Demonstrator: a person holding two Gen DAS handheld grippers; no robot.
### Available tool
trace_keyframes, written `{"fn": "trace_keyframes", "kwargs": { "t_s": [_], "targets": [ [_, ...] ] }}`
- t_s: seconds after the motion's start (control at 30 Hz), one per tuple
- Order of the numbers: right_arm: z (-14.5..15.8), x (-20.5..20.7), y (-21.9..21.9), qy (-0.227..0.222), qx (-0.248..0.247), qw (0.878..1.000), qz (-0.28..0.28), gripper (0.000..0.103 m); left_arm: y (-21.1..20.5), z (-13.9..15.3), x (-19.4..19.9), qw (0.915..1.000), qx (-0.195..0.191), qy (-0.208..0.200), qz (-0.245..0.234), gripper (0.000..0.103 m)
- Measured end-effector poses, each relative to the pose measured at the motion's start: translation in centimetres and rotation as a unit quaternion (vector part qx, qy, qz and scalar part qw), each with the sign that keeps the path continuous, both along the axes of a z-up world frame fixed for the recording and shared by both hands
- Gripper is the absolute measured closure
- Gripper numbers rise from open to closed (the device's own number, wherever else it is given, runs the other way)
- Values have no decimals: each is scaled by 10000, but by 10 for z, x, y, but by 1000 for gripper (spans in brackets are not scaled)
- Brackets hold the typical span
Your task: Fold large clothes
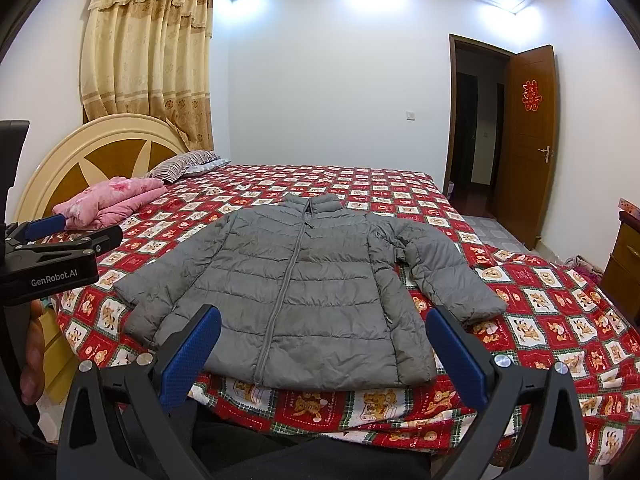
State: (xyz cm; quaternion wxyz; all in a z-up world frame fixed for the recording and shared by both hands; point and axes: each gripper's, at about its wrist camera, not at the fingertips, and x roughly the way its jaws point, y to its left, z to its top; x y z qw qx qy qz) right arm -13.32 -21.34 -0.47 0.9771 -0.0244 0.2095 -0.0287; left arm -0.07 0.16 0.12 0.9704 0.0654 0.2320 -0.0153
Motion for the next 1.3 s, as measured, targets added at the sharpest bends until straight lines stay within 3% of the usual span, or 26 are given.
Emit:
{"fn": "trace_keyframes", "kwargs": {
  "t_s": [0.93,1.23,1.3],
  "targets": [
    [3,2,-3,50,67,10000,17,1,11,4,3,9999,71,-119,57,0],
    [-2,7,-3,117,163,9997,144,1,12,-10,20,9980,-195,594,75,0],
    [-3,12,-10,149,268,9993,198,1,12,-15,27,9967,-70,801,83,0]
  ]
}}
